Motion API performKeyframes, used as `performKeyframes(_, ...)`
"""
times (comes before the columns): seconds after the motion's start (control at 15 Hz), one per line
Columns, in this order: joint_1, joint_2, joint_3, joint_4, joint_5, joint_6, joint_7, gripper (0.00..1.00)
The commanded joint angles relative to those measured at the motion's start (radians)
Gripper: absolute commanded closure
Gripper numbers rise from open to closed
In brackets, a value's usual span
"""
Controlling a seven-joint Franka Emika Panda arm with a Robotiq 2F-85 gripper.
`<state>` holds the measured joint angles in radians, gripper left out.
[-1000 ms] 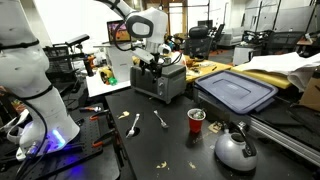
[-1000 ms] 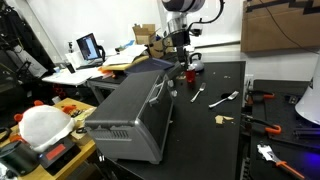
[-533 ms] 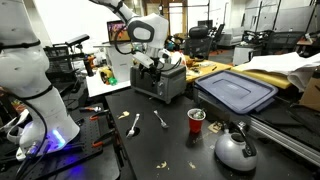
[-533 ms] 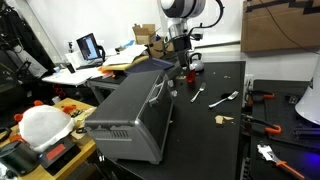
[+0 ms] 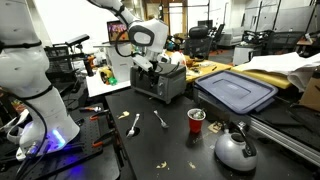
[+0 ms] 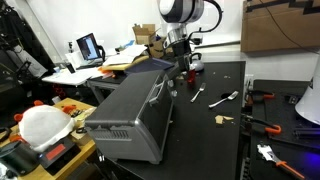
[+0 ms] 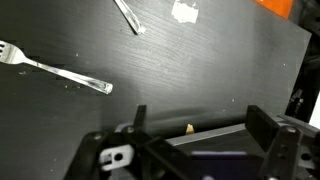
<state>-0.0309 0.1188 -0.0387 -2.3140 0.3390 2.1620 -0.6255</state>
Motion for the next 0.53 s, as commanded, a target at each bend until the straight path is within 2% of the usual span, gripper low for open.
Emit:
performKeyframes(0.0,-0.012,0.016,0.027,0.003,0.039,0.024,-0.011,0.0)
performKeyframes(0.47,-0.01,0.114,0.066,0.051,0.055,0.165,0.018,0.0)
